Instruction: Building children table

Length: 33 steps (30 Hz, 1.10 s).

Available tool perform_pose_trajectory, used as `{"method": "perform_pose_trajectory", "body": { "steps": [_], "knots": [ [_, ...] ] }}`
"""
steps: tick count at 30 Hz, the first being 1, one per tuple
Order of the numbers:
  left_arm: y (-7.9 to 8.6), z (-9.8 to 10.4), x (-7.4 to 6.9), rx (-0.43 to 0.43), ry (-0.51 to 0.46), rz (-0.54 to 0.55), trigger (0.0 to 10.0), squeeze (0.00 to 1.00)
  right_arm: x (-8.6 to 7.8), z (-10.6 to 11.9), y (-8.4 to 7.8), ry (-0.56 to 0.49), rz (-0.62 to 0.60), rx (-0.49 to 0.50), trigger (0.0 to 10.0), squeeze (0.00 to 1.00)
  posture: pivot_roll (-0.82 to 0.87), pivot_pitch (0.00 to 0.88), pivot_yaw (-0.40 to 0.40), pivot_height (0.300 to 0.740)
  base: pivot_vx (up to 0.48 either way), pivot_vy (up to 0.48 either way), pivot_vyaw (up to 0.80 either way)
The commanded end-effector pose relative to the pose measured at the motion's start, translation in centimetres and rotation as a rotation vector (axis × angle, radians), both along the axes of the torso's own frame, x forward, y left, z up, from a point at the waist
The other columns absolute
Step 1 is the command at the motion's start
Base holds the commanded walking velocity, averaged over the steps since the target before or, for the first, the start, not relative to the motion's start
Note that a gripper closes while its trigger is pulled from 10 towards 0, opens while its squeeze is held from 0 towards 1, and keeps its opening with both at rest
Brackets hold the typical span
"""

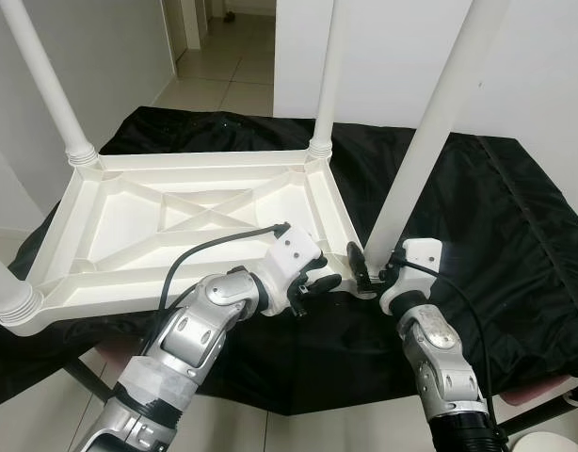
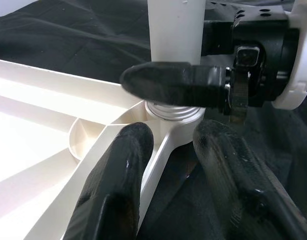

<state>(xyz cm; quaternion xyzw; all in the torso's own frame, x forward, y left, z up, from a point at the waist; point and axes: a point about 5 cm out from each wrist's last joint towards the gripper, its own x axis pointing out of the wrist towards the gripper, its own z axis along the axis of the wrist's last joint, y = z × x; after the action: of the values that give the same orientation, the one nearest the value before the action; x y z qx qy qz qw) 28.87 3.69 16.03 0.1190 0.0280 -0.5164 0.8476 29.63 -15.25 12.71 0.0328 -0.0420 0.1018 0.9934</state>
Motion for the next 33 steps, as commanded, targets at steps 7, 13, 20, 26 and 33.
{"method": "perform_pose_trajectory", "body": {
  "steps": [7,13,20,26,33],
  "knots": [
    [0.5,-0.1,0.5,0.004,-0.020,0.032,10.0,0.00,0.4,-0.2,0.4,-0.013,0.051,-0.009,10.0,0.00,0.03,0.000,-0.012,0.740,0.000,0.000,0.00],
    [0.7,-0.4,0.6,0.000,-0.014,0.048,10.0,0.00,0.6,-0.2,0.6,-0.030,0.089,-0.030,10.0,0.00,0.03,0.000,-0.012,0.740,0.000,0.000,0.00],
    [0.6,-0.6,0.2,0.006,-0.007,0.014,10.0,0.00,1.4,0.3,0.0,-0.057,0.148,-0.077,10.0,0.00,0.04,0.000,-0.014,0.740,0.000,0.000,0.00],
    [0.5,-0.4,0.1,0.001,-0.010,-0.003,10.0,0.00,1.9,0.1,-1.3,-0.041,0.251,-0.180,8.3,0.00,0.04,0.000,-0.016,0.740,0.000,0.000,0.00],
    [0.4,-0.4,0.0,0.003,-0.012,-0.013,10.0,0.00,1.9,-0.5,-2.2,-0.003,0.335,-0.244,0.0,0.00,0.04,0.000,-0.019,0.740,0.000,0.000,0.00]
  ]
}}
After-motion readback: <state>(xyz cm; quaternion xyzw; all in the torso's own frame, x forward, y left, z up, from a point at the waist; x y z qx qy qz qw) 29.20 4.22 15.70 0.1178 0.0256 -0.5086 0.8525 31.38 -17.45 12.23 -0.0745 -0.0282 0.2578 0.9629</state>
